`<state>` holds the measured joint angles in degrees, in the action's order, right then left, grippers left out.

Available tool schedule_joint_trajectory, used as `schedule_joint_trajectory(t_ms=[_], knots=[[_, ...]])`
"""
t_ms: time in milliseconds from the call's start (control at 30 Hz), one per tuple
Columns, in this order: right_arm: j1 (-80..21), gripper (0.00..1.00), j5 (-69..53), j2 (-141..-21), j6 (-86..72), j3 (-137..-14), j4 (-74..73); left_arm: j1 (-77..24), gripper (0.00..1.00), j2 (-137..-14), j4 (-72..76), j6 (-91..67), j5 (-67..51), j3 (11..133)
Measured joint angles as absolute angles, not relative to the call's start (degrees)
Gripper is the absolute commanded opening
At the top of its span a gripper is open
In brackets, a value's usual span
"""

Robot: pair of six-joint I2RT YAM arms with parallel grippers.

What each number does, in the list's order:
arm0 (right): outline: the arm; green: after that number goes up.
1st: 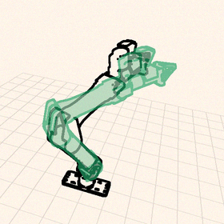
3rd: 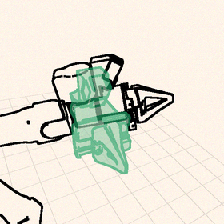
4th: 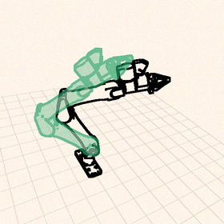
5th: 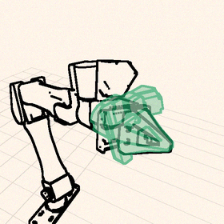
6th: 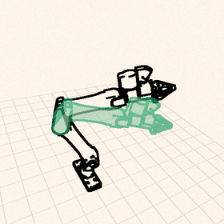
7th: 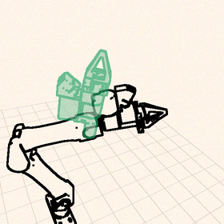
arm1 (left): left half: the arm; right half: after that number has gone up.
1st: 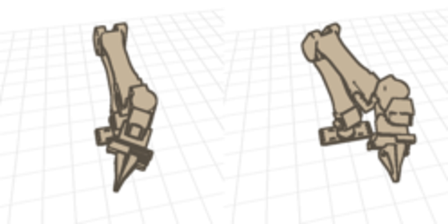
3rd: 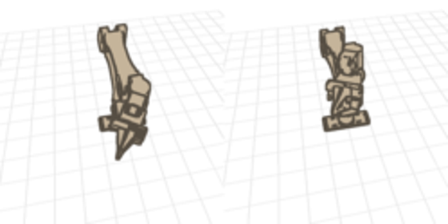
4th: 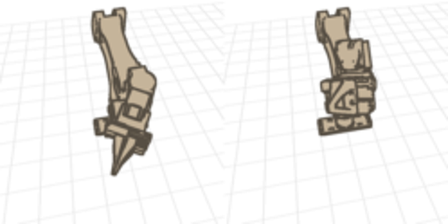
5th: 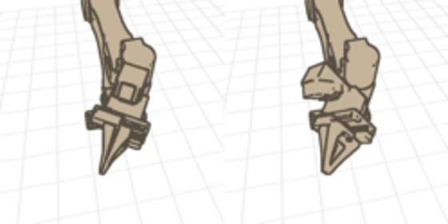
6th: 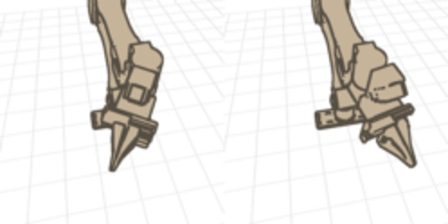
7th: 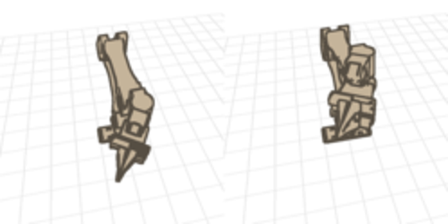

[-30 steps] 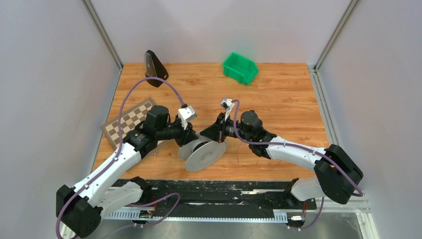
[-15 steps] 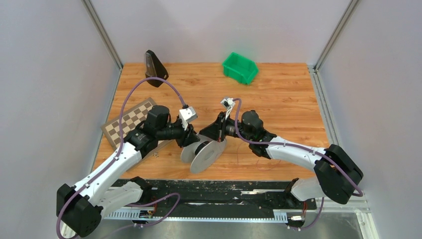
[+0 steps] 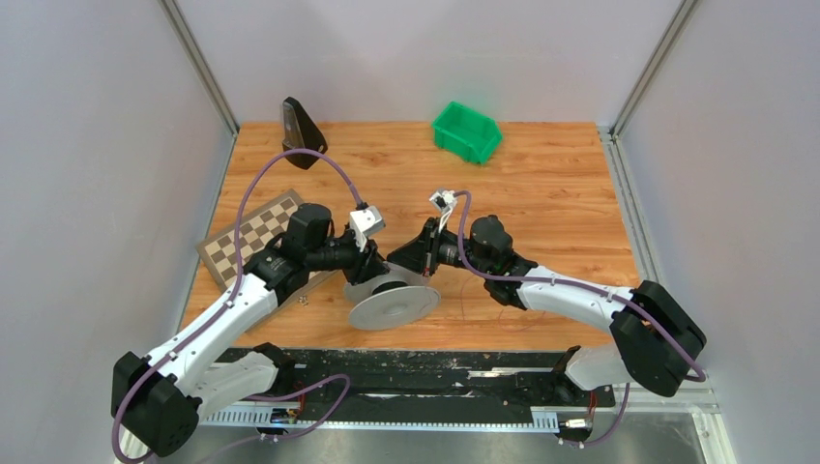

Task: Wrap the cables

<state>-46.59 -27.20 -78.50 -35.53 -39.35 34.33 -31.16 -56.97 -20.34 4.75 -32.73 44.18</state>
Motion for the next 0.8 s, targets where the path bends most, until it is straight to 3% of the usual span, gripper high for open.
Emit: schedule_joint_trajectory(t_ms=[400, 800], knots=[[-47.5, 0.0, -27.0, -78.5, -35.9, -38.3, 36.5, -31.2, 0.36, -57.5, -20.0, 3.9, -33.0, 44.2], [-48.0, 0.0, -24.9, -77.4, -36.0, -35.6, 37.5, -31.2, 0.4, -57.7, -19.9, 3.7, -33.0, 44.2]])
